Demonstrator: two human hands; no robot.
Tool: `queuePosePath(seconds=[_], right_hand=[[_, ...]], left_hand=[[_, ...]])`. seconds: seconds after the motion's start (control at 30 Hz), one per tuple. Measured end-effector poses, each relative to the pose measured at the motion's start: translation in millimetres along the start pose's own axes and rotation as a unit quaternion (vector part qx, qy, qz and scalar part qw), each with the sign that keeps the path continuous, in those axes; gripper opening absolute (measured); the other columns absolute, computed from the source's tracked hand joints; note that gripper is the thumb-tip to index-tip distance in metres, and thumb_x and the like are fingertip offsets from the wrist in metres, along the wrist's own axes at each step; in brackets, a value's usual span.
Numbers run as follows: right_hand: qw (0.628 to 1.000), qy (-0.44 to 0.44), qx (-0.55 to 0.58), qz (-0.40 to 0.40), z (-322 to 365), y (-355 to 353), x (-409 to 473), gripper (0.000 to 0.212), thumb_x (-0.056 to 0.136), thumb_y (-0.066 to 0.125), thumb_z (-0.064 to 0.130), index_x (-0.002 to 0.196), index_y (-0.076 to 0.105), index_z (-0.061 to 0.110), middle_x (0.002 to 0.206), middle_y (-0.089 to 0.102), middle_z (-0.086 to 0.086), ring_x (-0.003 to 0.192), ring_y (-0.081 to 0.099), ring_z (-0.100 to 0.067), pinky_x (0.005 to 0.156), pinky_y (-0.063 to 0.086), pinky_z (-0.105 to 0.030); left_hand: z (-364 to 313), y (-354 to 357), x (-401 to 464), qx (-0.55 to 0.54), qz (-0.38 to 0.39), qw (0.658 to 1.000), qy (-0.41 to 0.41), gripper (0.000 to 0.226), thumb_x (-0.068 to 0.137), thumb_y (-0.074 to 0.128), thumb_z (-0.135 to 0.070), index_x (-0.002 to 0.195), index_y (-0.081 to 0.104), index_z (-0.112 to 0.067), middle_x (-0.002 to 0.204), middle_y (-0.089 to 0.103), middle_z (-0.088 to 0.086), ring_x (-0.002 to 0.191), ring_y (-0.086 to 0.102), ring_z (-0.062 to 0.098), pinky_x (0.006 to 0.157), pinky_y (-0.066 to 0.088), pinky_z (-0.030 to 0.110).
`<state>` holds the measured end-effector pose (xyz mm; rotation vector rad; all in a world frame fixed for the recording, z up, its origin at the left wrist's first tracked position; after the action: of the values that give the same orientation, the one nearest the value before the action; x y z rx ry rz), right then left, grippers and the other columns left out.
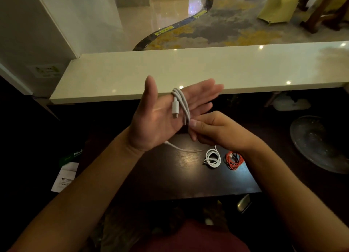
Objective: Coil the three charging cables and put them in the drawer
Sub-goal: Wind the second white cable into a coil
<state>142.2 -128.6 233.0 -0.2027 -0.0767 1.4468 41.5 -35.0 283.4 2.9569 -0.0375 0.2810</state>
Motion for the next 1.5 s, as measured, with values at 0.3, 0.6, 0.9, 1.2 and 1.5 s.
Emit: queuePosePath(seconds=[0.3, 0.6, 0.9, 1.2, 1.5], right_hand=[[0.935, -0.096, -0.339, 0.040, 60, -10, -27, 0.015, 0.102, 0.061, 0.025, 0.104, 0.074, 0.020, 0.063, 0.064, 0.002, 0.055, 0.059, -0.006, 0.056, 0.042, -0.017], [0.996, -0.088, -0.027, -0.021, 45, -44, -3, 0.024, 0.094, 0.064, 0.033, 0.086, 0.075, 0.013, 0.052, 0.044, -0.014, 0.050, 0.040, -0.018, 0.051, 0.036, -0.024], [0.999, -0.006, 0.018, -0.037, 1, 0, -11, 0.028, 0.107, 0.046, 0.015, 0.110, 0.074, 0.012, 0.057, 0.043, -0.003, 0.047, 0.038, -0.008, 0.045, 0.029, -0.019], [0.984, -0.141, 0.008, -0.110, 33, 15, -33, 0.026, 0.093, 0.064, -0.006, 0.114, 0.057, 0.009, 0.104, 0.076, -0.010, 0.101, 0.073, -0.029, 0.091, 0.058, -0.049], [0.929, -0.262, -0.150, -0.216, 57, 3, -25, 0.015, 0.091, 0.072, 0.010, 0.101, 0.068, 0.020, 0.102, 0.065, -0.002, 0.097, 0.066, -0.019, 0.087, 0.049, -0.029]], left_hand=[[52, -22, -8, 0.148, -0.058, 0.976, -0.148, 0.114, 0.074, 0.029, -0.095, 0.151, 0.046, -0.012, 0.153, 0.050, 0.013, 0.145, 0.044, 0.028, 0.123, 0.028, 0.051], [22, 35, -12, -0.136, 0.156, 0.974, -0.088, 0.119, 0.073, 0.052, -0.087, 0.128, 0.053, 0.018, 0.130, 0.061, 0.027, 0.133, 0.048, 0.044, 0.115, 0.036, 0.050], [-2, 0, -3, -0.317, -0.039, 0.946, 0.053, 0.129, 0.074, 0.006, -0.091, 0.154, 0.022, 0.009, 0.162, 0.024, 0.031, 0.153, 0.022, 0.040, 0.128, 0.008, 0.049], [17, -25, -7, -0.244, -0.204, 0.947, 0.050, 0.111, 0.085, 0.009, -0.082, 0.154, 0.031, 0.004, 0.156, 0.043, 0.021, 0.147, 0.041, 0.030, 0.127, 0.019, 0.044], [19, -9, -12, -0.250, -0.209, 0.945, 0.037, 0.111, 0.084, 0.015, -0.082, 0.153, 0.033, 0.004, 0.155, 0.044, 0.023, 0.147, 0.041, 0.032, 0.127, 0.019, 0.047]])
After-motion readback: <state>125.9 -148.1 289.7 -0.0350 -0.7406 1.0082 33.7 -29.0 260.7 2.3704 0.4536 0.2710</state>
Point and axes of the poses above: each hand's wrist, its own x-axis towards the middle knuckle, its own y-axis out of the palm, z = x × y, the point moved 4 cm from there along x, towards the middle knuckle
